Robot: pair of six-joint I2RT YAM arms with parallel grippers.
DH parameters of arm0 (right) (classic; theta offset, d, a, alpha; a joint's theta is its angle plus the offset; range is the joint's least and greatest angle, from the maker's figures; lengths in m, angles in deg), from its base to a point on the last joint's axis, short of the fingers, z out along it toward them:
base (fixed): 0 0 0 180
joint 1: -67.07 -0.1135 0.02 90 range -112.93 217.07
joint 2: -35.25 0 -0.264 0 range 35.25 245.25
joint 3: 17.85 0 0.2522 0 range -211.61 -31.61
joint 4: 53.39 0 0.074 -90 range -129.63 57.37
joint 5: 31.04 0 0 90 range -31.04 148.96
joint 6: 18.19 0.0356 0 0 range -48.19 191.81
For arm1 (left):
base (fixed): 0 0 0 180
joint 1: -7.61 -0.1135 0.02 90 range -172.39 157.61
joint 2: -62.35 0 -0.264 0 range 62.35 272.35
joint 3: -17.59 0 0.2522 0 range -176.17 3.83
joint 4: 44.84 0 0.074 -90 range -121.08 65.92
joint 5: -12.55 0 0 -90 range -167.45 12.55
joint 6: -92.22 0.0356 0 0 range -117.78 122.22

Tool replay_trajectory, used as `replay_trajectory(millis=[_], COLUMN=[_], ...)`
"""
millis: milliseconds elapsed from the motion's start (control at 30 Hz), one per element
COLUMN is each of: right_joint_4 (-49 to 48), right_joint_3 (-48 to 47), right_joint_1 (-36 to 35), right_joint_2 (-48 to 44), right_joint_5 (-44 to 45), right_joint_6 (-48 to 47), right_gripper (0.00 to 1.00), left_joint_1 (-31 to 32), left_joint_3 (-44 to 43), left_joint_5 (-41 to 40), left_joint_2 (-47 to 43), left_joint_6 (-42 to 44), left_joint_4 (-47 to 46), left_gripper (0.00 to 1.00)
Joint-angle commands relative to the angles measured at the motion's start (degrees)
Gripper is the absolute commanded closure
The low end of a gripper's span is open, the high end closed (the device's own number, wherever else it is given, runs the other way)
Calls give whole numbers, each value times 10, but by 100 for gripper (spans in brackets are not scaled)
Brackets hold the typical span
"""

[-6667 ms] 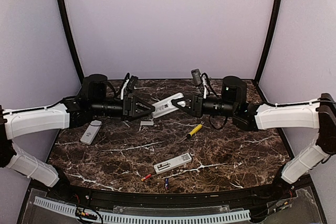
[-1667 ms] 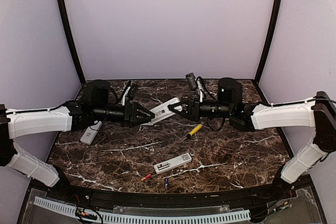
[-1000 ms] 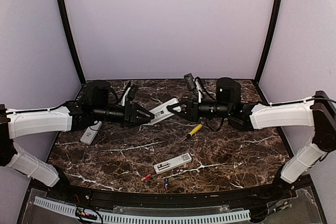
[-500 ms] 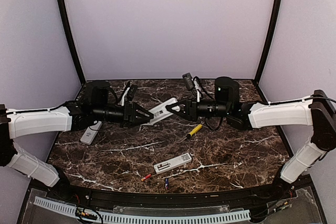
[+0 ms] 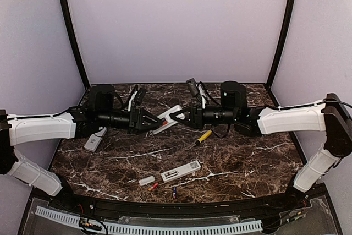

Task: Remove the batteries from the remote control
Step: Remove the battery cover from the remote control, then place the remote control without the battery cover at the center of the board.

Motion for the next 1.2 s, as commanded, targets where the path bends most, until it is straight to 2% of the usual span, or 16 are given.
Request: replay_trajectory(millis=[0,267,500,633,733,867,1033,1167], right_joint_4=[-3,1,12,28,29,12,-8,-12], right_joint_3=[-23,-11,6,19,33,41,27,11], right_joint_1=[-10,-9,5,19,28,33,28,18], right_joint_2=[7,-2,-17,-23,-23,-10,38,82], right_joint_5=[-8,38,78,97,102,83,53,37], right_joint_6=[7,20,43,62,78,88,113,126], right_gripper=[100,100,100,100,100,100,100,100], left_joint_1=[-2,-2,-21,-69,-130,-213,-281,-285], left_joint_3=[6,8,-23,-53,-89,-133,-150,-153], left_joint_5=[3,-16,-34,-32,-42,-51,-109,-200], left_joint_2=[-4,-15,-28,-45,-50,-42,-61,-101], left_joint_6=[12,24,70,118,177,227,271,326], left_joint_4=[-22,-1,94,180,279,353,365,362], left_gripper=[57,56,49,41,34,32,32,31])
